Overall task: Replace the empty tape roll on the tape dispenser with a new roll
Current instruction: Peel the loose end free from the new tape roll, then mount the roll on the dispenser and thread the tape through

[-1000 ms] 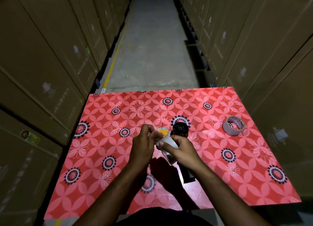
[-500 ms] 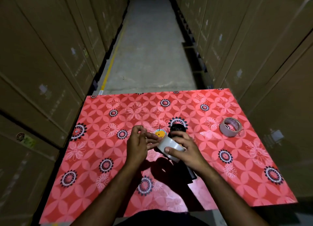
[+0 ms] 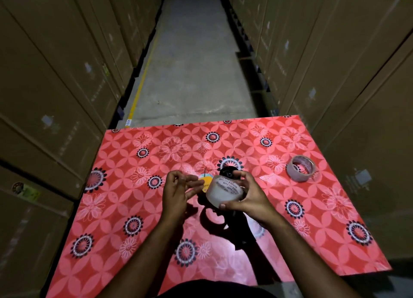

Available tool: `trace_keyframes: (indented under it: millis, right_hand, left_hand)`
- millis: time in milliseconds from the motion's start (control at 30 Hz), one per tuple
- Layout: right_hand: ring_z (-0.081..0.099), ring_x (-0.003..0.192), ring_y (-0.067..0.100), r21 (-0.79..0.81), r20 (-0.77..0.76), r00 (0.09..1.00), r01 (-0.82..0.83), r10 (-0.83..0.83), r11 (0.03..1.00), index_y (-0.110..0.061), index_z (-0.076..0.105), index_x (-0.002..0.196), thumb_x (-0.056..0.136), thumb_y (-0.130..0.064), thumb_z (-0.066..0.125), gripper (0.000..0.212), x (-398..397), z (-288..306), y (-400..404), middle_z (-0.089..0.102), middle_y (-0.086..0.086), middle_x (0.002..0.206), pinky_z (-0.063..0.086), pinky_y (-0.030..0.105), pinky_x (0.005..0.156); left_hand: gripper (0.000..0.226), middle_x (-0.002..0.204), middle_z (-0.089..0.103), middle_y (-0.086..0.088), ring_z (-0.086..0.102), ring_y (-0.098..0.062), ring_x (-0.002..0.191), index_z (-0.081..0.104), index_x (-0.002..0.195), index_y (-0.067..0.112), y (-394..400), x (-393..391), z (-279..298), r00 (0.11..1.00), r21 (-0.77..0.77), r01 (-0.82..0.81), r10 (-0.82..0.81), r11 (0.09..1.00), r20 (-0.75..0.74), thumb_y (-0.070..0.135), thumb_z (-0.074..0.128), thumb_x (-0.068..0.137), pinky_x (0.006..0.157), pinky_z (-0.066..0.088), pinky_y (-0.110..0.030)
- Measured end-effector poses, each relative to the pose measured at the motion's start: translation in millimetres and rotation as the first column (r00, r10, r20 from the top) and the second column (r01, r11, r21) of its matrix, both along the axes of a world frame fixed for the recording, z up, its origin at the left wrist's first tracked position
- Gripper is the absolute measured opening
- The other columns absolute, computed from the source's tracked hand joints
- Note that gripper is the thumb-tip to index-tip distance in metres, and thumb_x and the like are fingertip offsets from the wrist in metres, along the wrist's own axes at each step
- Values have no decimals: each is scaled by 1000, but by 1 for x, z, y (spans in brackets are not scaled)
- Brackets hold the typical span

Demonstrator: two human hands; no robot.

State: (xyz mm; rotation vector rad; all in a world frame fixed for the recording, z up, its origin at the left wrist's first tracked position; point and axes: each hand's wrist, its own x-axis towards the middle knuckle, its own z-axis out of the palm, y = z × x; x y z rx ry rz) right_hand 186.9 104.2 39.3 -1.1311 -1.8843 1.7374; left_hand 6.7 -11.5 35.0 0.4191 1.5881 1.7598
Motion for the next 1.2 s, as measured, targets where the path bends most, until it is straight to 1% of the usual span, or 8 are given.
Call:
trace_keyframes:
  millis: [200, 300, 367, 433, 533, 667, 900, 1200]
  right_hand:
    - [60, 113, -3, 222, 82, 996, 19, -38, 975, -32, 50, 126, 49, -23, 99, 92, -7, -8, 35, 62, -17, 123, 44, 4, 82]
    - [61, 113, 5, 250, 106, 993, 22, -50, 968, -34, 49, 126, 43, -40, 95, 95, -12, -17, 49, 63, -14, 124, 46, 13, 84]
    - [60, 114, 6, 261, 122, 992, 8, -41, 965, -35, 48, 129, 40, -50, 91, 100, -17, -20, 56, 62, -12, 127, 48, 19, 87]
    - [58, 117, 10, 282, 149, 988, -15, -28, 959, -32, 48, 133, 39, -53, 90, 105, -22, -24, 62, 60, -9, 131, 51, 25, 90]
    - [59, 118, 14, 316, 190, 982, -45, -17, 948, -33, 48, 133, 40, -55, 90, 105, -29, -30, 70, 61, -8, 129, 54, 35, 95]
    - [57, 119, 20, 341, 231, 973, -74, -7, 937, -36, 47, 131, 38, -48, 90, 103, -31, -36, 75, 61, -6, 124, 53, 38, 95]
    - [47, 132, 23, 395, 274, 961, -154, 44, 906, -23, 43, 148, 52, -35, 96, 111, -29, -46, 86, 53, 2, 144, 40, 30, 104]
    - [47, 130, 26, 421, 375, 926, -213, 45, 882, -21, 44, 146, 56, -30, 95, 104, -34, -50, 83, 54, 4, 143, 37, 27, 100]
  left_hand:
    - [15, 97, 78, 5, 57, -25, 90, 61, 95, 15, 3, -16, -15, 995, -163, -2, 18, 987, 98, 20, 56, 108, 71, 42, -40]
    - [7, 117, 70, 3, 57, -29, 98, 60, 99, 22, 4, -16, -14, 996, -234, -27, 47, 972, 81, 17, 63, 102, 78, 44, -41]
    - [21, 128, 59, 8, 58, -27, 111, 61, 109, 30, 7, -11, -5, 998, -268, 32, -14, 963, 68, 14, 70, 98, 89, 56, -47]
    - [44, 138, 48, 9, 55, -19, 116, 60, 123, 34, 14, -10, 3, 980, -309, 154, -186, 939, -77, 12, 80, 90, 85, 63, -34]
    - [84, 148, 43, -4, 46, -23, 134, 47, 147, 30, 41, -18, -7, 680, -580, 216, -547, 785, -488, 30, 93, 76, 101, 43, -28]
    - [111, 154, 48, -4, 36, -27, 143, 35, 157, 30, 74, -12, -17, 521, -718, 242, -712, 652, -471, 67, 77, 62, 105, 26, -36]
    - [89, 137, 60, 1, 45, -27, 131, 46, 147, 46, 92, -13, -41, 474, -696, 228, -702, 681, -531, 76, 56, 64, 94, 27, -36]
    - [68, 130, 63, -1, 48, -23, 125, 52, 146, 35, 91, -6, -41, 397, -707, 177, -707, 685, -586, 51, 78, 85, 94, 22, -33]
